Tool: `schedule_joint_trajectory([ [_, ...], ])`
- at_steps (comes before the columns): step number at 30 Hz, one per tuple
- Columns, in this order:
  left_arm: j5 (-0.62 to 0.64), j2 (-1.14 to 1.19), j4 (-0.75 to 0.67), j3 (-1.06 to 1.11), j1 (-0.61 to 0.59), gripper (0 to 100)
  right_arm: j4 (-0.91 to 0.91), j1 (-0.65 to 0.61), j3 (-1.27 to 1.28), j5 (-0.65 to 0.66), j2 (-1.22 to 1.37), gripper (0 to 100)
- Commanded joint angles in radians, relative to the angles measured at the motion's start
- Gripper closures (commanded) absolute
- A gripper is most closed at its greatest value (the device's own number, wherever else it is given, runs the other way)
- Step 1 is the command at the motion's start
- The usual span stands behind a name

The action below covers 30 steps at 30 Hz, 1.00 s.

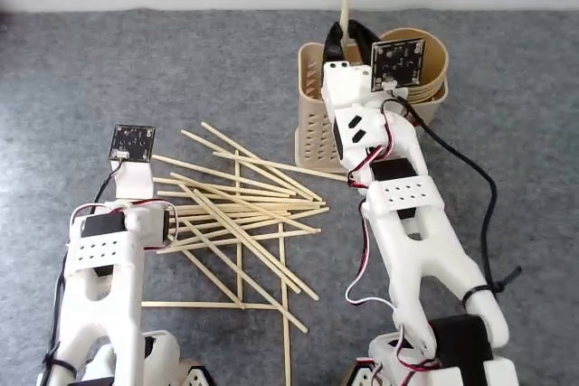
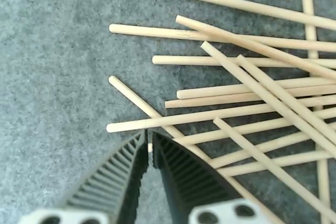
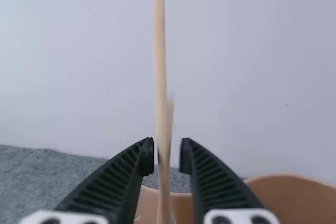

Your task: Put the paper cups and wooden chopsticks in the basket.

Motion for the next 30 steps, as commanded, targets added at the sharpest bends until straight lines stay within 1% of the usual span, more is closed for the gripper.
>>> schedule_joint_trajectory([
  [1,-0.003,-0.028,-0.017,-0.031,0.005,99,0.079,0.004,-0.054,-0.009,-0.056,77.5],
  [5,-0.003,-0.028,-0.017,-0.031,0.005,99,0.282,-0.002,-0.052,-0.011,-0.217,83.0],
  [10,-0.003,-0.028,-0.017,-0.031,0.005,99,0.613,-0.002,-0.051,-0.012,-0.472,98.3],
  [11,-0.003,-0.028,-0.017,-0.031,0.005,99,0.677,-0.002,-0.051,-0.012,-0.521,99.7],
  [13,-0.003,-0.028,-0.017,-0.031,0.005,99,0.803,-0.002,-0.051,-0.012,-0.611,97.4],
  [18,-0.003,-0.028,-0.017,-0.031,0.005,99,1.081,-0.001,-0.037,-0.012,-0.768,99.0],
  [21,-0.003,-0.028,-0.017,-0.031,0.005,99,1.147,-0.001,0.043,-0.012,-0.828,98.9],
  [30,-0.003,-0.028,-0.017,-0.031,0.005,99,1.155,0.007,0.414,-0.012,-1.047,98.9],
])
